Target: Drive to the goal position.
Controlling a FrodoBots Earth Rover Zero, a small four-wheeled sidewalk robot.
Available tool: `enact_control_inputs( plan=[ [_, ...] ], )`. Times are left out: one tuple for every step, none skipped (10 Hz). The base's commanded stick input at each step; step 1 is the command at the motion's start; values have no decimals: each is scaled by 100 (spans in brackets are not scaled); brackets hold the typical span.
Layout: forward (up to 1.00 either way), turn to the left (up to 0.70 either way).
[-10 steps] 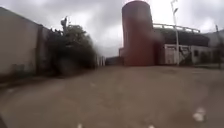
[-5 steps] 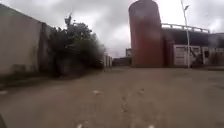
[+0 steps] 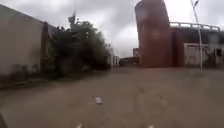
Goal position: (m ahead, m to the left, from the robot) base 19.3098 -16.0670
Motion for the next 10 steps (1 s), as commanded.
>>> enact_control_inputs(
  plan=[
    [100,-33],
    [100,-17],
    [100,6],
    [100,7],
    [100,7],
    [100,7],
    [100,7],
    [100,7],
    [100,7],
    [100,7]
  ],
)
